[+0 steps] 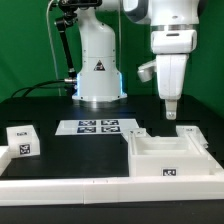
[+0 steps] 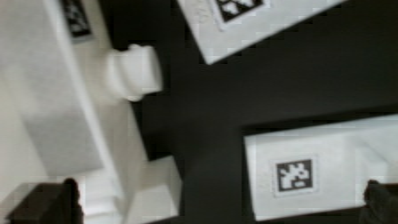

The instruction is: Assemble cabinet

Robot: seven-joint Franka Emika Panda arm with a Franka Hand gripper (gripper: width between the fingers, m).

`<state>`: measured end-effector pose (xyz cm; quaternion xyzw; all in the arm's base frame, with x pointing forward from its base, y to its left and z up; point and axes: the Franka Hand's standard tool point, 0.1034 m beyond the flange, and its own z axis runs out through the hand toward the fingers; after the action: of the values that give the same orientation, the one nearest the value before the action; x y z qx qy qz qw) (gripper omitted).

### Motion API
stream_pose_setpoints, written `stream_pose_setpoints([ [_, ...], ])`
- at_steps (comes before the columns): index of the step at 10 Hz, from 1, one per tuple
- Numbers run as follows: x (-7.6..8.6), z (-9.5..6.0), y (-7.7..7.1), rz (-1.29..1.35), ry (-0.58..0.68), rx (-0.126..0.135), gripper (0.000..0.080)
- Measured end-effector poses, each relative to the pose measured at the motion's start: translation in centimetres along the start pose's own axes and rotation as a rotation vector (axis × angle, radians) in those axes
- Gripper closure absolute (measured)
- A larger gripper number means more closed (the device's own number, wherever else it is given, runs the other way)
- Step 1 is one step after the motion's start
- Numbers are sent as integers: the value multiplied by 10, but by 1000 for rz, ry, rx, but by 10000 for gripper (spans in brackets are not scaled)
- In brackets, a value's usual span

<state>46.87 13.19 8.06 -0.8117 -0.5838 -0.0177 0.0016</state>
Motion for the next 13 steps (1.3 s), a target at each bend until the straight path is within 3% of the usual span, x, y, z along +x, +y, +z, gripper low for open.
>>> stream_pose_setpoints([
  [2, 17, 5, -16, 26, 16, 3, 3],
  [6, 13, 9, -14, 20, 24, -2, 3],
  [10, 22, 32, -41, -20, 41, 20, 3],
  [13, 30, 43, -52, -10, 50, 31, 3],
])
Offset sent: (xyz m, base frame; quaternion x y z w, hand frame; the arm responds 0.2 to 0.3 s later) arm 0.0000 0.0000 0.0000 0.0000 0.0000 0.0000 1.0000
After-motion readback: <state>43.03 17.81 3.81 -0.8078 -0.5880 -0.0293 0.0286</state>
